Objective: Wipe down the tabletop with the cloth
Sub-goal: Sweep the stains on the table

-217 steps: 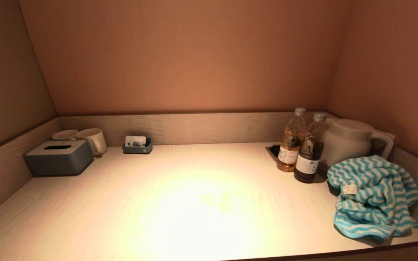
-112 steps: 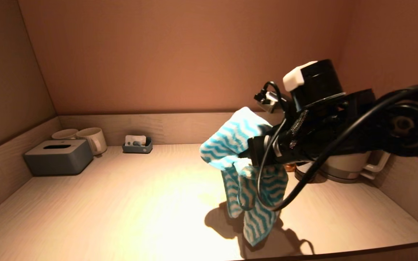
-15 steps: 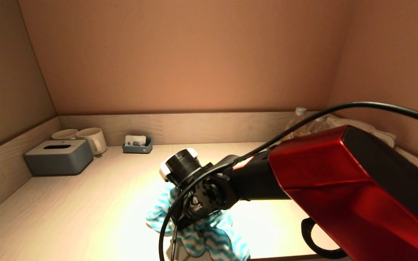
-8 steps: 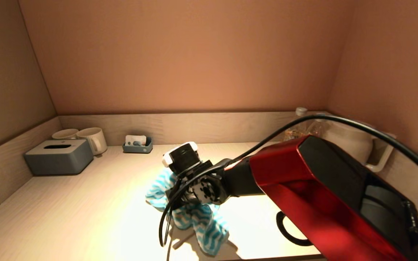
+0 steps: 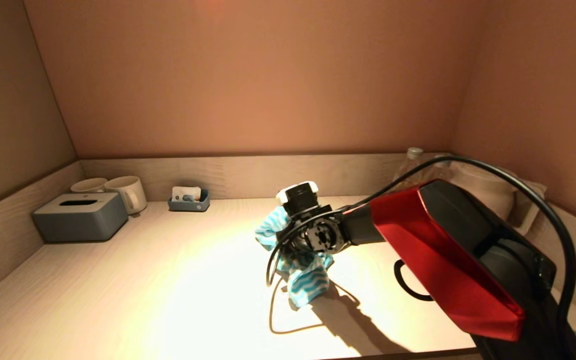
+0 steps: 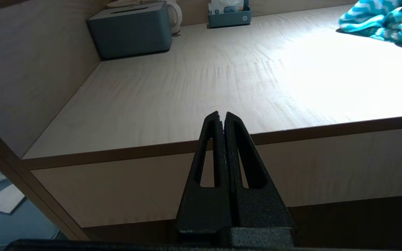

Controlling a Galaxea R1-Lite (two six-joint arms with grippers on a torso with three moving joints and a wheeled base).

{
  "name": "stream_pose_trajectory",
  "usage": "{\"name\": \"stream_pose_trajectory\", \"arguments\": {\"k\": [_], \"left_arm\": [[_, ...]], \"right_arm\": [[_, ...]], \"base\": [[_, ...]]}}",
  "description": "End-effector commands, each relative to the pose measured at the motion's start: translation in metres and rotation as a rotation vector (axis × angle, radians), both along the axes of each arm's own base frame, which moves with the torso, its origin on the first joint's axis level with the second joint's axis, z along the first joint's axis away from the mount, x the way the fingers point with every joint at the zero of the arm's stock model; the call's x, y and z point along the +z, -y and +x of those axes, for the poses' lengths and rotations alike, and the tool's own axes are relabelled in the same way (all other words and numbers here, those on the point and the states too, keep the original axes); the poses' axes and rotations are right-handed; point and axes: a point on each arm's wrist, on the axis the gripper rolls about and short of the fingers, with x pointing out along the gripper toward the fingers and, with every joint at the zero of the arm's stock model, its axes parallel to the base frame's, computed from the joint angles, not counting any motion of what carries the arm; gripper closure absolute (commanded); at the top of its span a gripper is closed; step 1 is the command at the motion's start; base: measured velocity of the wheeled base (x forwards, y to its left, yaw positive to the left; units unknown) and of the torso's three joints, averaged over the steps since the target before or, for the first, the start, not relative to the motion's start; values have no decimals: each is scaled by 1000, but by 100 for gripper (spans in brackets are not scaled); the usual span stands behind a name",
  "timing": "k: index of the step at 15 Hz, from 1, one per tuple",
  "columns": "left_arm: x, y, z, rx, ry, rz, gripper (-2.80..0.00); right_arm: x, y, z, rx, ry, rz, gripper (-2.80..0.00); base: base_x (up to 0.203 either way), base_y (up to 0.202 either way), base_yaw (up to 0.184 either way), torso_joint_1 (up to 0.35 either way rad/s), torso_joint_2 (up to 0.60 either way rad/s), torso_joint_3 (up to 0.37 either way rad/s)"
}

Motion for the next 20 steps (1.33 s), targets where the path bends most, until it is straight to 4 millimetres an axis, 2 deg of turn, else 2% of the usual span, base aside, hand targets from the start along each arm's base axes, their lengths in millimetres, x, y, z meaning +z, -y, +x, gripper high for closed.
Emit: {"name": "stream_pose_trajectory", "arguments": {"k": [1, 4, 7, 8, 11, 14, 17, 18, 19, 20], "left_arm": [[0, 0, 0, 0, 0, 1, 0], [0, 0, 0, 0, 0, 1, 0], [0, 0, 0, 0, 0, 1, 0], [0, 0, 0, 0, 0, 1, 0], [0, 0, 0, 0, 0, 1, 0], [0, 0, 0, 0, 0, 1, 0], [0, 0, 0, 0, 0, 1, 0], [0, 0, 0, 0, 0, 1, 0], [0, 0, 0, 0, 0, 1, 0], [0, 0, 0, 0, 0, 1, 0]], "right_arm": [[10, 22, 0, -41, -7, -6, 0], [28, 43, -15, -65, -8, -7, 0], [42, 51, -38, -51, -20, -7, 0], [45, 48, -48, -33, -27, -8, 0], [51, 28, -100, 85, -66, -17, 0], [49, 4, -129, 177, -82, -25, 0], [49, -14, -147, 229, -88, -16, 0], [49, -14, -147, 229, -87, -15, 0], [53, -16, -150, 238, -80, -8, 0], [67, -21, -163, 269, -51, 16, 0]], "base": [[0, 0, 0, 0, 0, 0], [0, 0, 0, 0, 0, 0], [0, 0, 0, 0, 0, 0], [0, 0, 0, 0, 0, 0], [0, 0, 0, 0, 0, 0], [0, 0, 0, 0, 0, 0], [0, 0, 0, 0, 0, 0], [0, 0, 0, 0, 0, 0], [0, 0, 0, 0, 0, 0], [0, 0, 0, 0, 0, 0]]}}
